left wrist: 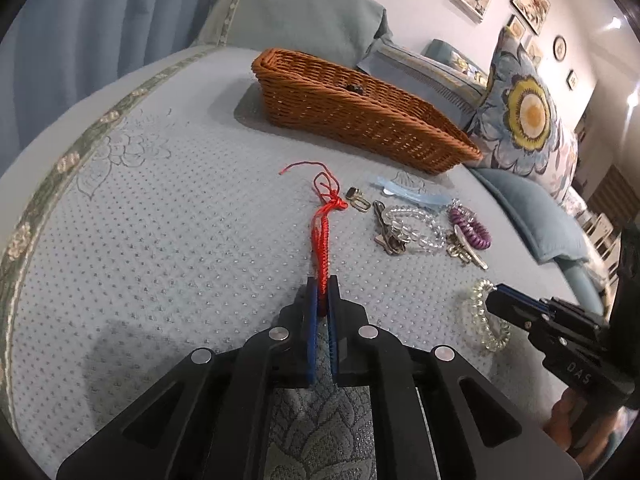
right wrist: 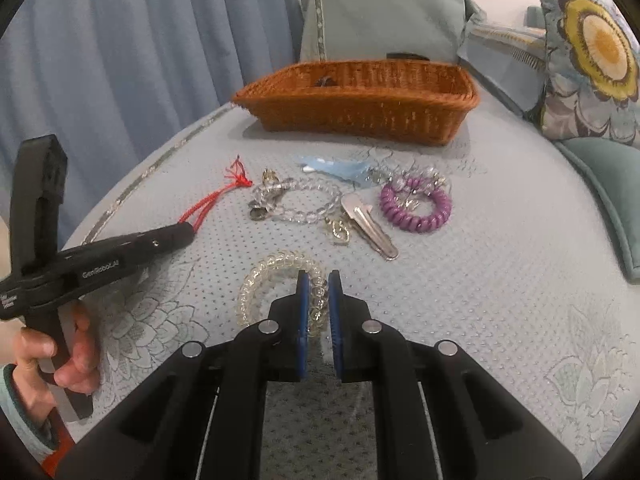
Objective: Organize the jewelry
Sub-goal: 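Carry both items into the wicker basket and open both tools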
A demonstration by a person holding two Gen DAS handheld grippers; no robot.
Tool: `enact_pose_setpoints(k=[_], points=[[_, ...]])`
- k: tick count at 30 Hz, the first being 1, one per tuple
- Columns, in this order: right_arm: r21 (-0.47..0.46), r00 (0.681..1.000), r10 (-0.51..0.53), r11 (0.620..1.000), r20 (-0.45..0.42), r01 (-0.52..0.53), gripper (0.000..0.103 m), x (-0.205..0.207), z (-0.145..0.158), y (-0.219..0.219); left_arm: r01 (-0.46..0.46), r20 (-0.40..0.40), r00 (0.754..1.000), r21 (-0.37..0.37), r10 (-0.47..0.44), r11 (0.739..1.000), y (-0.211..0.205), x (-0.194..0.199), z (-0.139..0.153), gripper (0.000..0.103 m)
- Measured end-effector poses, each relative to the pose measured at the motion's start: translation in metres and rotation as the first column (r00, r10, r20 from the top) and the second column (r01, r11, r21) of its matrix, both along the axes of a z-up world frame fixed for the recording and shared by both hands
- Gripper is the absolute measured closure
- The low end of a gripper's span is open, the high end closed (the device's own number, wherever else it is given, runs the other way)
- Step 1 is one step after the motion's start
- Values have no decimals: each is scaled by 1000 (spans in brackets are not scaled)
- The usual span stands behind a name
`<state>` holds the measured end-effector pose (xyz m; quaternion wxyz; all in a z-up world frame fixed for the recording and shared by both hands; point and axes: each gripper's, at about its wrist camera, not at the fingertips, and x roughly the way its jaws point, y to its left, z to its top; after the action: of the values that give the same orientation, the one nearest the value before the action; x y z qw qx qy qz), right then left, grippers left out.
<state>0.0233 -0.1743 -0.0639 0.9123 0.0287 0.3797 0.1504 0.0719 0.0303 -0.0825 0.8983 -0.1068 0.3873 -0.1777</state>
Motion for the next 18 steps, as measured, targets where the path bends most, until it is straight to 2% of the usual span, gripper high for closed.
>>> enact_pose_setpoints(k=[4,6,10,14,18], points=[[0,999,-8,1000,35,8,95,-5,9,0,14,18,1000,-9,-14,1000,0,-5,9,100],[55,999,-30,998,37,28,95,-2,15,-8,24,42,999,-46,-22,999,4,-6,19,100],[159,995,-80,985,63,69,95,14,38,-29,29,136,991,-112,-14,993,11,7,61,100],[136,985,-102,987,142,83,95,53,73,-35,57,227,974,-138,-24,989,7,38,101,100],[77,972,-145,988,185,133,95,107,94,-34,63,270,962,-110,-31,992,-13,88,117,100]])
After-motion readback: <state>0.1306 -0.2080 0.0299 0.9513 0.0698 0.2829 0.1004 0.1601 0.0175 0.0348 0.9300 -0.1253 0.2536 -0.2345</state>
